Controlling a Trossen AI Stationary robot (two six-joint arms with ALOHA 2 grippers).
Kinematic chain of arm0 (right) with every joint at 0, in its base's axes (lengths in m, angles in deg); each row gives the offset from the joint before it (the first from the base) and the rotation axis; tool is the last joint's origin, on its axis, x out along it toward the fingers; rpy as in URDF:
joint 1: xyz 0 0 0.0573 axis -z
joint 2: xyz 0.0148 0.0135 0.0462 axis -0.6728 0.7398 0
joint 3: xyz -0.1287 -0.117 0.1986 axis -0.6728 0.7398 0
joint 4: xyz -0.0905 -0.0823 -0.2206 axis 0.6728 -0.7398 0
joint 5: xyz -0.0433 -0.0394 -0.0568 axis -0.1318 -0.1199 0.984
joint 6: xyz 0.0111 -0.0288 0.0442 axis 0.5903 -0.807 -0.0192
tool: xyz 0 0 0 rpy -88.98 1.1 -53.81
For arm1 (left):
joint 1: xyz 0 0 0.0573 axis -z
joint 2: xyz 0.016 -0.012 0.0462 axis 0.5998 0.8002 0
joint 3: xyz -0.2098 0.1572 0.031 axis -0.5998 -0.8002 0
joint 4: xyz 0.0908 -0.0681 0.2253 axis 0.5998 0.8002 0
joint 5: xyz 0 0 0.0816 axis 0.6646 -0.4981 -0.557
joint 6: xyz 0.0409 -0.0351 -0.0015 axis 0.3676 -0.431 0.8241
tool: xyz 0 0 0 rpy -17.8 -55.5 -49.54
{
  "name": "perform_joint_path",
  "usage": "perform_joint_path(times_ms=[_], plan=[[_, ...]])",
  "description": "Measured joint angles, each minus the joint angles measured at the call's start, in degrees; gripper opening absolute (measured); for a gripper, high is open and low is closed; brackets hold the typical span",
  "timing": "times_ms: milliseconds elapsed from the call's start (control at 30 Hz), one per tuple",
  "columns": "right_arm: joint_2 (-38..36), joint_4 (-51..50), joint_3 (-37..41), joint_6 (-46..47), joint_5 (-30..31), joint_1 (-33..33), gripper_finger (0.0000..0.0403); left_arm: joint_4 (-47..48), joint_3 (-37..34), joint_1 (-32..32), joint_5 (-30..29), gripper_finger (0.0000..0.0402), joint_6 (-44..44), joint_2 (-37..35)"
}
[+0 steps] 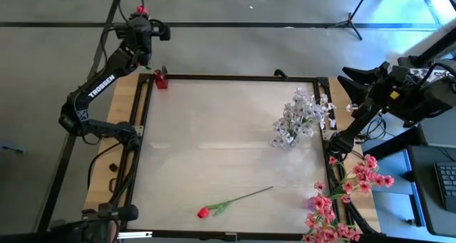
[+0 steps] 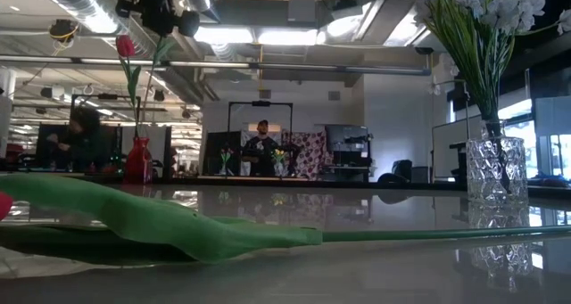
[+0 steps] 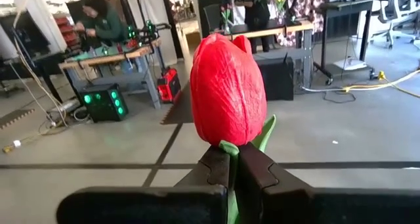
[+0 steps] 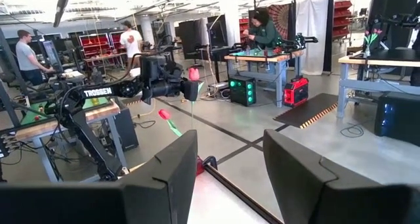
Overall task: Sort flowers into vase by color
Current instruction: Put the top red tulip into the red vase
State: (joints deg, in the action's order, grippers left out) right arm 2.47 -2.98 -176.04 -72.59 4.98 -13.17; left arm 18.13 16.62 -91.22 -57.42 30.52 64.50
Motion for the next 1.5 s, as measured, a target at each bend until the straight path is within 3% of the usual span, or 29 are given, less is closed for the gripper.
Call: perform_joint_path(times_ms=[333,767,1100,1333,1500], plan=[[0.00,-0.02,0.00,0.01,0.10,0.01,0.0175,3.33,-0.05,0.00,0.73,0.0000,-4.81,0.09],[0.00,0.43,-0.01,0.57,-0.37,0.01,0.0175,3.24,-5.36,-2.50,0.93,0.0002,-8.52,2.95],[0.33,1.08,-0.02,1.41,-1.51,0.00,0.0175,9.65,-5.46,-4.65,3.25,0.0088,-9.66,3.06],[-0.11,1.45,-0.02,0.78,-1.81,0.00,0.0175,24.00,-1.45,-4.81,11.21,0.0147,-14.03,3.06],[-0.50,1.51,-0.07,0.54,-1.83,0.01,0.0175,30.80,2.68,-6.84,19.93,0.0164,-16.64,3.02]])
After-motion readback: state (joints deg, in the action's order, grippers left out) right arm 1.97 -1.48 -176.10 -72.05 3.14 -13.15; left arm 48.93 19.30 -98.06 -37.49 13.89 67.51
